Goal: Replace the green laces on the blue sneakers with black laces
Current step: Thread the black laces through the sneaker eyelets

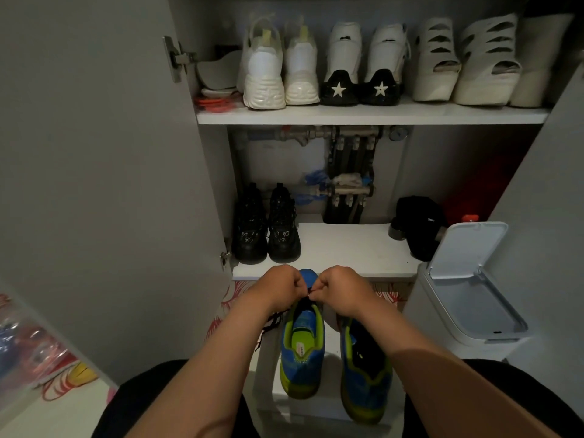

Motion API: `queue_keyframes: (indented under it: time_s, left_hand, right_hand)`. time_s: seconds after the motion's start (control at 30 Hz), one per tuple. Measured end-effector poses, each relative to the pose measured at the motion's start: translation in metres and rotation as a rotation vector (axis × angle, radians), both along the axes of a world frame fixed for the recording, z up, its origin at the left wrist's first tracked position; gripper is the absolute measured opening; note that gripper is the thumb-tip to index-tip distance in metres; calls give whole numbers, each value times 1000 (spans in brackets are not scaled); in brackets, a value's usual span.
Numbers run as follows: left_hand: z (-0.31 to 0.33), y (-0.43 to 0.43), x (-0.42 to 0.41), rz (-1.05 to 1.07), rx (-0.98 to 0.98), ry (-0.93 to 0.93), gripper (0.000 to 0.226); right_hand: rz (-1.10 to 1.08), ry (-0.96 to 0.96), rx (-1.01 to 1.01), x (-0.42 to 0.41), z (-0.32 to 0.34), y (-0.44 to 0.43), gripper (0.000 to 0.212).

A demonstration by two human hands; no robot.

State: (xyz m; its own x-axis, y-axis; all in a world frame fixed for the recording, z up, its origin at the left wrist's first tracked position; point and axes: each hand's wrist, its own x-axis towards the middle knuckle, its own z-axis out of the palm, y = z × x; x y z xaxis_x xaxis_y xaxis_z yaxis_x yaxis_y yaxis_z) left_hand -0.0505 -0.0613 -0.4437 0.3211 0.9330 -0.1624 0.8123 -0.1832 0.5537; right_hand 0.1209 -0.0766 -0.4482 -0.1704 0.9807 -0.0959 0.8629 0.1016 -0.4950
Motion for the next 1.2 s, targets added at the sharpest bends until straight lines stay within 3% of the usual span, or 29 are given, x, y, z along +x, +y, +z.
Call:
queue_keyframes:
  time_s: [0.2,0.4,0.73,1.07,1.2]
  left_hand:
    - [-9,-5,-1,27,40,134,19]
    - [-18,-10,5,-26,71,205,19]
    - [-29,-15,19,-88,171,306,22]
    - [-38,-16,26,19,113,273,22]
    - [-42,-18,28,27,113,208,25]
  right_hand:
    - [-31,-153,-155,1,-11,-3,37]
    - [-38,-24,-264,1,-13,-3,24]
    - [-130,252,-381,10,-12,-4,25]
    - [-105,216,-379,9,-13,-3,29]
    - [-98,193,-355,8,-12,-3,18]
